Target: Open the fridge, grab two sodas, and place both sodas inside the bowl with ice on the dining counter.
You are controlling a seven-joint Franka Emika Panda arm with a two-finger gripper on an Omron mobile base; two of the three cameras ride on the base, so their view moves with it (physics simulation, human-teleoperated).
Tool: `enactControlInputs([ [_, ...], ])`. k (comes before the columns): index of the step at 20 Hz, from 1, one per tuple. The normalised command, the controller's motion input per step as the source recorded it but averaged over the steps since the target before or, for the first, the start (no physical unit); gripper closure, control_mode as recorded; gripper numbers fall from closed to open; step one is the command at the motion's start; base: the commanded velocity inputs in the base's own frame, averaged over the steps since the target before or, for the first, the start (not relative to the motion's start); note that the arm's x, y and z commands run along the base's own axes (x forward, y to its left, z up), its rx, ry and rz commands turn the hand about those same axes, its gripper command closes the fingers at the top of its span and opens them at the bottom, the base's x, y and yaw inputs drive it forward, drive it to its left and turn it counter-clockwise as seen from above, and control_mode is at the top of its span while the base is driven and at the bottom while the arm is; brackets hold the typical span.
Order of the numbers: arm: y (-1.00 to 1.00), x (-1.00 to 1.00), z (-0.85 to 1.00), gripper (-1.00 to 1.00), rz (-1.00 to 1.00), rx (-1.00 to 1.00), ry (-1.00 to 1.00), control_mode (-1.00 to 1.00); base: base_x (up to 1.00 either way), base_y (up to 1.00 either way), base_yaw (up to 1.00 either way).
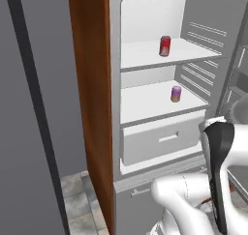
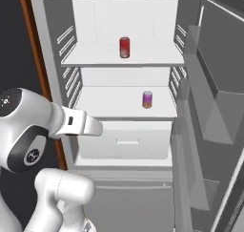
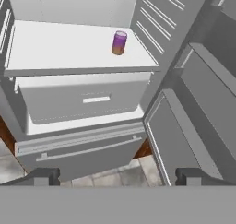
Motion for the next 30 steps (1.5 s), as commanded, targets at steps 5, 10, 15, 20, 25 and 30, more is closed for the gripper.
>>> enactControlInputs([
  [5, 0.0, 0.0, 0.0, -1.0, 0.0, 0.0, 0.0, 1.0, 0.65, -0.07, 0.12],
  [10, -0.05, 0.05, -0.12, -1.0, 0.0, 0.02, -0.05, -1.0, 0.4, -0.19, 0.01],
  [15, -0.25, 0.07, -0.69, -1.0, 0.02, 0.09, -0.47, -1.0, 0.0, 0.0, 0.0],
  [20, -0.06, 0.03, -0.54, -1.0, 0.04, 0.01, -0.45, -1.0, 0.0, 0.0, 0.0],
  [25, 0.0, 0.18, -0.78, -1.0, 0.01, -0.04, -0.25, -1.0, 0.0, 0.0, 0.0],
  [30, 0.0, 0.12, -0.6, -1.0, -0.02, -0.13, -0.03, -1.0, 0.0, 0.0, 0.0],
])
